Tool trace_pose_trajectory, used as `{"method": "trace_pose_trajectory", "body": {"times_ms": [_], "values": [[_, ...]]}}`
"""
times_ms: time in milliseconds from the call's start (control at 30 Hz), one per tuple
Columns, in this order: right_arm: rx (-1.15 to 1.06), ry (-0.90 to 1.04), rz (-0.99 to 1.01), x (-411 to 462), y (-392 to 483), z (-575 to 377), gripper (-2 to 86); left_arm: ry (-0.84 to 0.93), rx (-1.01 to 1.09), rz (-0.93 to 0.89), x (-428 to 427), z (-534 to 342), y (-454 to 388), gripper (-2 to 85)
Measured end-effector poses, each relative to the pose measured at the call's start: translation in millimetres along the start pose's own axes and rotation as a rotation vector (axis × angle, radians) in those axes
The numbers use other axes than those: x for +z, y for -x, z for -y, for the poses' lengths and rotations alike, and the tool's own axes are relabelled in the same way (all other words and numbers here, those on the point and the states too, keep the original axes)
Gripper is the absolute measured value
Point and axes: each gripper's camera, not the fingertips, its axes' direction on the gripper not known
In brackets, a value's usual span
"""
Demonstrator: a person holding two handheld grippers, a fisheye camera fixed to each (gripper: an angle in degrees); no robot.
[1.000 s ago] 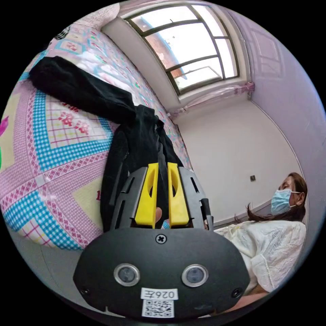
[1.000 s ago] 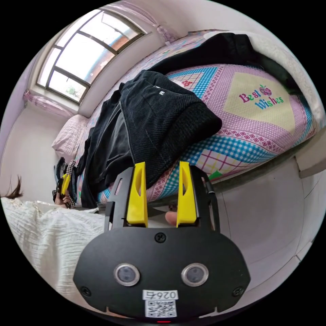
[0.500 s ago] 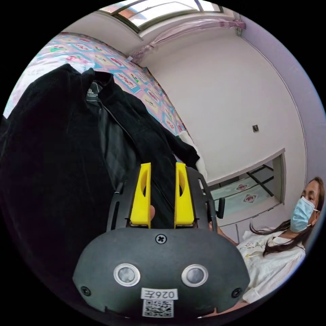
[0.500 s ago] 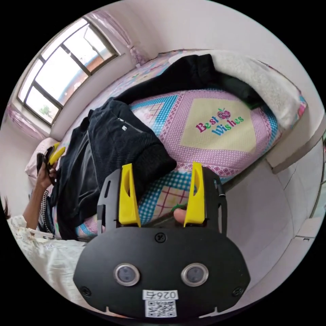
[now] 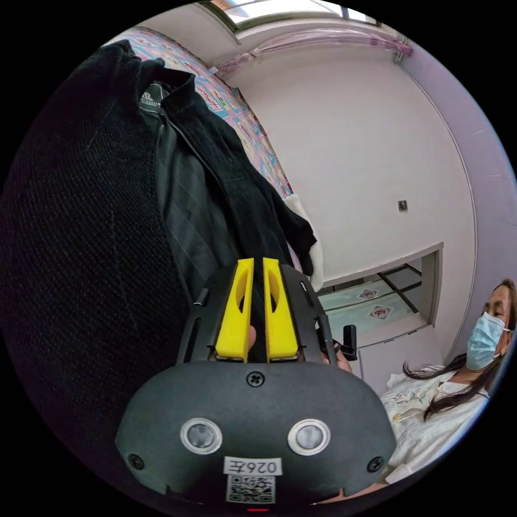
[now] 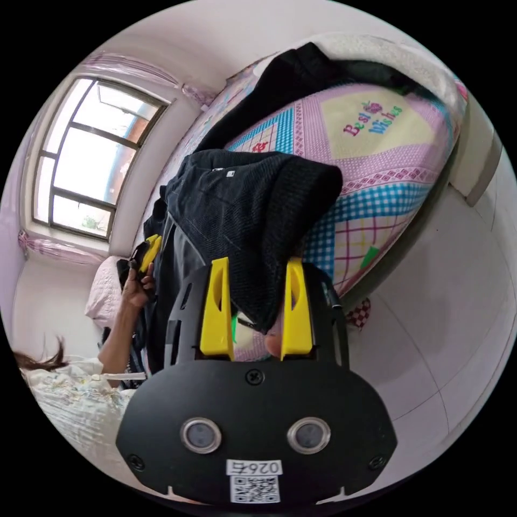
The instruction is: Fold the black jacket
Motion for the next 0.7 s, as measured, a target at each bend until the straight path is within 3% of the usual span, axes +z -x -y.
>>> {"method": "trace_pose_trajectory", "body": {"times_ms": [167,333,500,700], "values": [[0.110,0.072,0.206,-13.8,-39.9,16.1,0.0,-0.016,0.017,-0.034,-11.6,-26.0,-16.2,6.3],[0.123,0.131,0.404,-43.0,-73.7,41.3,-1.0,0.016,0.015,-0.066,-7.4,-32.8,-29.4,11.3],[0.099,0.018,0.806,-83.6,-88.1,85.1,-1.2,-0.014,-0.033,-0.134,3.5,-34.8,-33.6,17.4],[-0.085,0.026,0.847,-122.6,-76.3,123.9,-1.2,-0.249,-0.163,-0.406,3.5,-14.3,-5.0,22.4]]}}
